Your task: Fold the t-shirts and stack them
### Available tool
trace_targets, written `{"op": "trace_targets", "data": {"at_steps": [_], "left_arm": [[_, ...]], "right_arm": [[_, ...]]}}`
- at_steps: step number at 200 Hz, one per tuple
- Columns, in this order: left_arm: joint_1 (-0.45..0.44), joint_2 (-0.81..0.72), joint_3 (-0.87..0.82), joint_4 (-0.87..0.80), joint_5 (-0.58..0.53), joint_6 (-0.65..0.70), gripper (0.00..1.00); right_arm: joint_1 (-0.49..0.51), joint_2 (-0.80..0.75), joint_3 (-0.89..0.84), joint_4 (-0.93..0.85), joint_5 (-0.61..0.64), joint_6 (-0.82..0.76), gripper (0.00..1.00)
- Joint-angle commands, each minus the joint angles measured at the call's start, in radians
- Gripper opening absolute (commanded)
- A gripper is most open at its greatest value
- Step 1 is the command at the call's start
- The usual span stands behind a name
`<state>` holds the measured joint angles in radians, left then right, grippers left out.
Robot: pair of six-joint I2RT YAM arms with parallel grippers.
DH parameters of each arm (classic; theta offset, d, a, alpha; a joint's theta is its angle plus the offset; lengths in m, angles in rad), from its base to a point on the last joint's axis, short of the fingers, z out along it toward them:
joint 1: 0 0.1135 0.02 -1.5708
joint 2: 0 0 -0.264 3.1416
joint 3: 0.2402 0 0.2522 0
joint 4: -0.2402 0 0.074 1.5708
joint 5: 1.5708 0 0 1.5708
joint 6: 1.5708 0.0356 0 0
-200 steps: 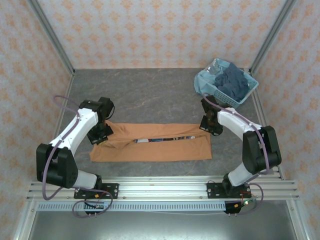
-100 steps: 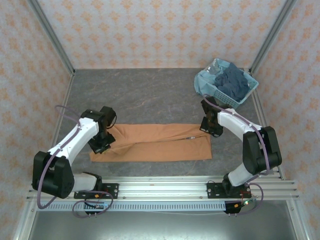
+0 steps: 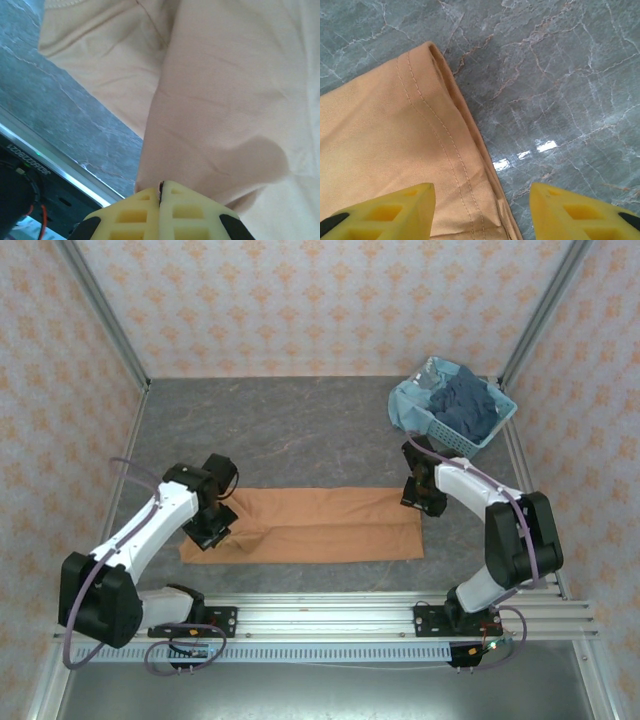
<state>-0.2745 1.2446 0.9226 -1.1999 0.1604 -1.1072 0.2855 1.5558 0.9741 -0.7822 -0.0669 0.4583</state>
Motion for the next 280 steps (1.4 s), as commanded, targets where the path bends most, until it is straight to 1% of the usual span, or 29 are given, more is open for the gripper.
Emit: {"op": "trace_targets", "data": {"at_steps": [1,29,62,85,106,125,150,175,189,226,248,258,280], "left_arm": [[-0.036,-0.045,-0.017,0.021,0.022,-0.173,0.0],[-0.069,-0.07,-0.046,0.06,0.019,-0.298,0.0],[-0.081,-0.066,-0.051,0.095,0.032,-0.362,0.0],[-0.115,-0.064,-0.045,0.128,0.049,-0.414,0.0],[-0.139,-0.058,-0.046,0.157,0.069,-0.447,0.0],[-0.16,-0.056,-0.036,0.161,0.06,-0.463,0.0],[-0.164,-0.052,-0.043,0.162,0.059,-0.469,0.0],[-0.17,-0.05,-0.066,0.203,0.078,-0.486,0.0],[-0.17,-0.04,-0.069,0.204,0.078,-0.477,0.0],[-0.157,-0.04,-0.094,0.123,-0.015,-0.406,0.0],[-0.136,-0.047,-0.142,0.146,-0.032,-0.38,0.0],[-0.12,-0.039,-0.142,0.139,-0.067,-0.342,0.0],[-0.086,0.017,-0.101,0.081,-0.166,-0.206,0.0]], "right_arm": [[0.007,-0.043,0.012,-0.036,0.024,-0.021,0.53],[0.011,-0.046,0.012,-0.022,-0.009,-0.043,0.53],[0.012,-0.034,0.011,-0.017,-0.033,-0.052,0.53],[0.012,-0.035,0.009,-0.016,-0.036,-0.059,0.53],[0.013,-0.032,0.01,-0.016,-0.037,-0.063,0.53],[0.013,-0.03,0.014,-0.013,-0.041,-0.063,0.53],[0.013,-0.023,0.019,-0.013,-0.044,-0.063,0.53],[0.014,-0.019,0.02,-0.012,-0.046,-0.064,0.53],[0.013,-0.015,0.02,-0.012,-0.048,-0.063,0.53],[0.012,-0.01,0.025,-0.015,-0.052,-0.064,0.53],[0.013,-0.009,0.026,-0.014,-0.055,-0.064,0.53],[0.012,-0.01,0.023,-0.014,-0.057,-0.064,0.53],[0.012,-0.006,0.026,-0.013,-0.06,-0.066,0.53]]}}
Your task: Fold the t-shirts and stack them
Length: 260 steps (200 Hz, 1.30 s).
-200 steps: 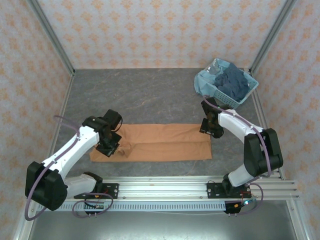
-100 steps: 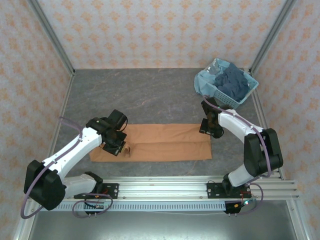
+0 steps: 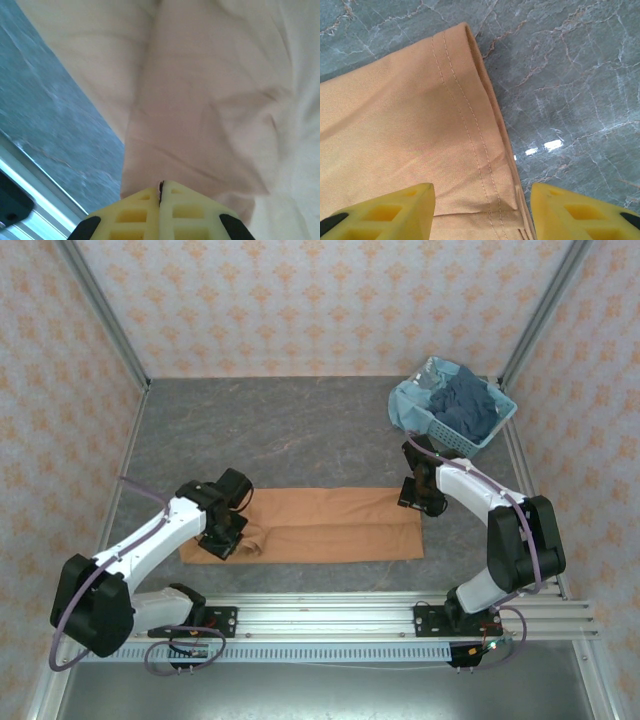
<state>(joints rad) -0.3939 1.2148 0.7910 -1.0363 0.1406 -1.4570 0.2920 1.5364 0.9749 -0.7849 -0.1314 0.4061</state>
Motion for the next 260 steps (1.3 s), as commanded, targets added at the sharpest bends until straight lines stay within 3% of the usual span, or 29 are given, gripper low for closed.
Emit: {"op": "trace_targets", "data": {"at_steps": [1,45,96,130,139,150,161,182,202,218,241,260], "left_arm": [[0.035,0.05,0.033,-0.083,-0.149,0.151,0.0],[0.043,0.171,0.116,-0.119,-0.287,0.351,0.0],[0.043,0.263,0.162,-0.14,-0.439,0.465,0.0],[0.042,0.348,0.174,-0.122,-0.482,0.503,0.0],[0.043,0.368,0.179,-0.128,-0.499,0.501,0.1],[0.043,0.382,0.192,-0.158,-0.549,0.476,0.32],[0.043,0.372,0.201,-0.177,-0.591,0.461,0.48],[0.05,0.322,0.219,-0.205,-0.628,0.434,0.52],[0.052,0.256,0.249,-0.212,-0.582,0.412,0.51],[0.047,0.184,0.229,-0.116,-0.446,0.415,0.47],[0.04,0.145,0.153,0.018,-0.21,0.326,0.29],[0.023,0.177,0.136,0.071,-0.113,0.269,0.22]], "right_arm": [[0.006,0.013,0.025,-0.01,0.004,-0.013,0.53],[0.007,0.016,0.027,-0.01,0.004,-0.011,0.53],[0.007,0.008,0.007,-0.005,0.005,-0.003,0.53],[0.006,0.0,-0.007,-0.003,0.002,0.005,0.53],[0.007,-0.005,-0.009,-0.002,0.001,0.005,0.53],[0.006,-0.011,-0.012,-0.005,0.001,0.007,0.53],[0.006,-0.02,-0.016,-0.006,0.001,0.008,0.53],[0.006,-0.036,-0.023,-0.012,0.007,0.007,0.53],[0.006,-0.05,-0.026,-0.016,0.012,0.004,0.53],[0.007,-0.062,-0.031,-0.007,0.007,0.003,0.53],[0.006,-0.061,-0.032,0.013,-0.006,-0.006,0.51],[0.006,-0.046,-0.027,0.04,-0.039,-0.019,0.45]]}}
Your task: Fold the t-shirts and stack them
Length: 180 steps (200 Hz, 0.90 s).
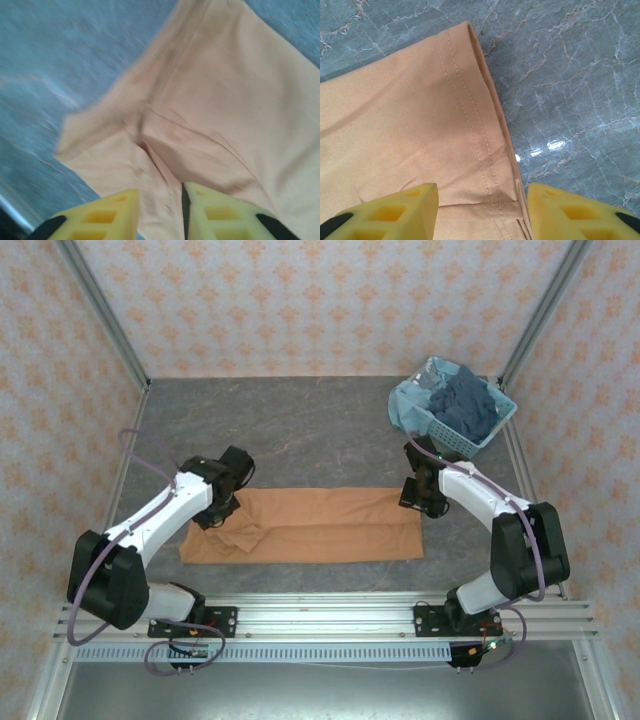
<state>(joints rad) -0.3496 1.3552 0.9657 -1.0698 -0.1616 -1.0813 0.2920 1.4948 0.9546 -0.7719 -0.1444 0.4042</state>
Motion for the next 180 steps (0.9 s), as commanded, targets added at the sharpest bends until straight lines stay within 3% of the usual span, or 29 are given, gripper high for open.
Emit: {"op": "trace_targets", "data": {"at_steps": [1,65,116,146,180], "left_arm": [[-0.022,0.038,-0.038,0.106,0.19,-0.11,0.22],[0.021,0.203,-0.087,0.171,0.226,-0.163,0.13],[0.118,0.396,0.0,0.14,0.125,-0.026,0.13],[0.144,0.519,0.132,0.158,0.119,0.065,0.13],[0.144,0.744,0.472,0.129,0.122,0.165,0.13]], "right_arm": [[0.006,-0.003,-0.007,0.03,-0.028,-0.017,0.45],[-0.001,0.161,0.079,0.061,-0.037,-0.062,0.42],[-0.01,0.3,0.13,-0.02,0.004,-0.019,0.39],[-0.01,0.269,0.083,-0.046,0.01,0.04,0.39],[0.004,0.204,-0.014,-0.064,-0.03,0.126,0.38]]}}
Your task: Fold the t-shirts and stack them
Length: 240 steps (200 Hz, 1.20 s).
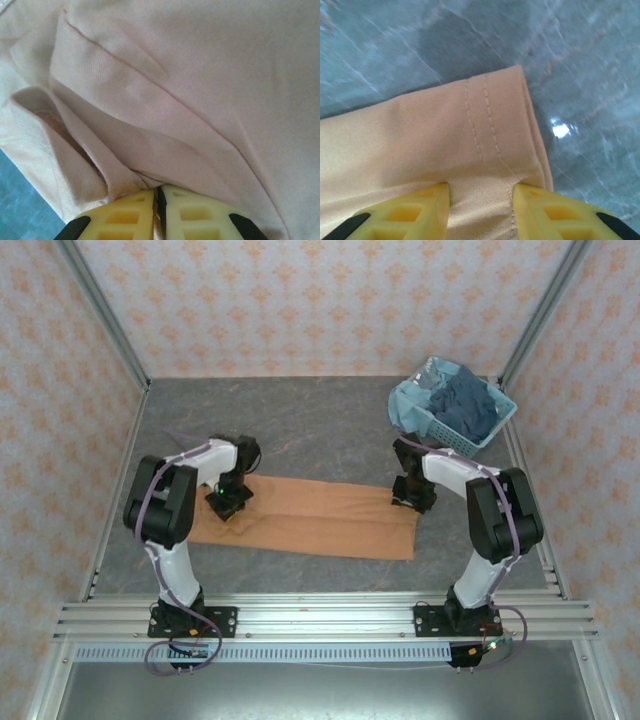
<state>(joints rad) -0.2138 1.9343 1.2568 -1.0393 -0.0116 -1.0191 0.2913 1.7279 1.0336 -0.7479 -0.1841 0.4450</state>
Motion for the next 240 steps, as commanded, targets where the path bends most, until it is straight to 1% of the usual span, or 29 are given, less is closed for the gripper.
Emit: {"op": "trace_targets", "data": {"at_steps": [1,29,53,66,79,90,97,111,122,145,157,175,199,210,220,228,240], "left_arm": [[0.009,0.171,0.193,0.097,-0.027,0.106,0.13],[-0.001,0.386,0.559,0.079,0.041,0.157,0.14],[-0.034,0.599,0.941,0.057,0.109,0.205,0.15],[-0.053,0.723,1.158,0.058,0.164,0.211,0.16],[-0.07,0.834,1.336,0.095,0.235,0.196,0.18],[-0.081,0.901,1.446,0.131,0.27,0.163,0.19],[-0.085,0.929,1.484,0.175,0.287,0.142,0.21],[-0.09,0.934,1.488,0.276,0.299,0.102,0.24],[-0.09,0.92,1.49,0.329,0.285,0.097,0.29],[-0.087,0.84,1.496,0.377,0.218,0.13,0.43],[-0.083,0.791,1.496,0.386,0.206,0.141,0.5],[-0.082,0.723,1.495,0.35,0.204,0.167,0.54],[-0.084,0.625,1.47,0.193,0.209,0.215,0.55],[-0.088,0.559,1.391,0.136,0.219,0.236,0.55],[-0.095,0.473,1.276,0.121,0.237,0.261,0.55],[-0.103,0.393,1.134,0.122,0.246,0.273,0.55],[-0.111,0.274,0.928,0.143,0.304,0.284,0.53]], "right_arm": [[0.005,-0.031,-0.096,-0.088,0.009,0.089,0.38],[0.028,-0.097,-0.195,-0.079,-0.073,0.195,0.39],[0.077,-0.135,-0.253,-0.038,-0.163,0.315,0.39],[0.125,-0.139,-0.27,0.005,-0.208,0.394,0.4],[0.189,-0.128,-0.271,0.054,-0.245,0.477,0.4],[0.251,-0.105,-0.262,0.101,-0.269,0.545,0.4],[0.287,-0.086,-0.249,0.124,-0.278,0.583,0.4],[0.342,-0.047,-0.212,0.158,-0.285,0.625,0.41],[0.364,-0.027,-0.17,0.14,-0.275,0.626,0.43],[0.367,-0.053,-0.123,0.107,-0.252,0.625,0.5],[0.365,-0.076,-0.097,0.082,-0.254,0.624,0.54],[0.36,-0.111,-0.04,0.012,-0.257,0.597,0.59],[0.332,-0.175,0.015,-0.09,-0.254,0.551,0.63],[0.31,-0.21,0.034,-0.139,-0.239,0.523,0.64],[0.284,-0.239,0.05,-0.177,-0.222,0.487,0.64],[0.261,-0.265,0.055,-0.194,-0.207,0.453,0.64],[0.226,-0.308,0.051,-0.194,-0.183,0.387,0.63]]}}
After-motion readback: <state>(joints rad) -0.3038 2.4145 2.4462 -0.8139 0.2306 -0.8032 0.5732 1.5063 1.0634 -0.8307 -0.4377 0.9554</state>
